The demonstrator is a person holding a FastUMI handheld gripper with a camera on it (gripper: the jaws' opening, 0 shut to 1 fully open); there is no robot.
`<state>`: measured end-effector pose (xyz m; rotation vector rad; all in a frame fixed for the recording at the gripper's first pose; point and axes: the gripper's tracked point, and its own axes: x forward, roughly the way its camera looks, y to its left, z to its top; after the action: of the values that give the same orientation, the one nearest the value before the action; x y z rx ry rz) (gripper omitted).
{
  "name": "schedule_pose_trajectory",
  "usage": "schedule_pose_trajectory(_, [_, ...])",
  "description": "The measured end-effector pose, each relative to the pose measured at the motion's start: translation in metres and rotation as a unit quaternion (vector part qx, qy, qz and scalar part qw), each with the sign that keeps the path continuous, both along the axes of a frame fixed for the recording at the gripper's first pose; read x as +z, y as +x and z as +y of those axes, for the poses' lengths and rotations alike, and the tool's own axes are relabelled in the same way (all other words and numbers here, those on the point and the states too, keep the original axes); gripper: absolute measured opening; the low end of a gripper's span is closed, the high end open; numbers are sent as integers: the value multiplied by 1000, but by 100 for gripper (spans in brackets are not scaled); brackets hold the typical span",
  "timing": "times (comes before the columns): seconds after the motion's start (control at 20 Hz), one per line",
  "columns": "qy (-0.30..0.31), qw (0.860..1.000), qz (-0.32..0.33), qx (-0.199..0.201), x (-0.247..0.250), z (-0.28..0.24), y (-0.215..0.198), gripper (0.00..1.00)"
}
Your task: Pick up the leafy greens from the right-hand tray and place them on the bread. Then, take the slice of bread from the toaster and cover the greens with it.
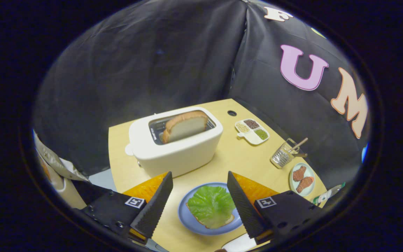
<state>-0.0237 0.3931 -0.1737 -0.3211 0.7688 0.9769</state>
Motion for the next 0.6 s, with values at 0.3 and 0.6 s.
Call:
schedule_pose_trajectory(0.3, [37, 997, 57, -34, 29, 41, 5, 99])
schedule_pose_trajectory(0.6, [51, 990, 108, -72, 29, 71, 18, 100])
